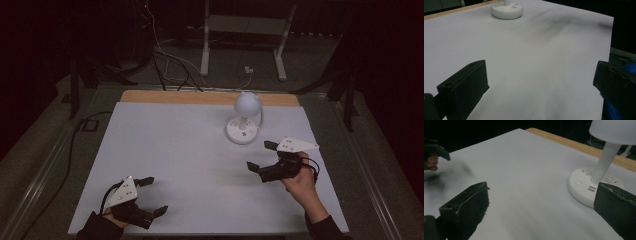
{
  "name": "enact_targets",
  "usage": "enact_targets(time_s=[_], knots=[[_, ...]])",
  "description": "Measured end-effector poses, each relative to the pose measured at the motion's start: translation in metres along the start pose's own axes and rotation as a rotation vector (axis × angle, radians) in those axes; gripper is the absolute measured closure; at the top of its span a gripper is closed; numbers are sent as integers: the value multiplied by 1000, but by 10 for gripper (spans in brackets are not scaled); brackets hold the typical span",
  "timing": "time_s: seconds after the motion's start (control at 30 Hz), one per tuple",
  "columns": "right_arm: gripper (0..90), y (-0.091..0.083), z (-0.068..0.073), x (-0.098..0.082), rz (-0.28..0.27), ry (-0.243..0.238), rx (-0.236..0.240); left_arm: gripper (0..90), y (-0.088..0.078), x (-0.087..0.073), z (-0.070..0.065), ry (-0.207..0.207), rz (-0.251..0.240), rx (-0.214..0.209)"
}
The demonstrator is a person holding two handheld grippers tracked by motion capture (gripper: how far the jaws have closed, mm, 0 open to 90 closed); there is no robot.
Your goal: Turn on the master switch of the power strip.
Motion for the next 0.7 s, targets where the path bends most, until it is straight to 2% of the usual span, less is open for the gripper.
enact_targets(time_s=[0.43,0.7], knots=[[0,13,-16,17,-13,6,-20,2,0,0,0,1,3,-1],[0,25,-27,21,-9,16,-36,2,0,0,0,1,3,-1]])
Point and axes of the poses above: each handheld gripper's, and its own axes: y roughly forward along the jaws, x roughly out of its top, z roughly to its left, the point moved 9 cm from there along y, roughly forward along the jaws, and after that the axes turned 6 degrees about y, right-handed, at the moved point
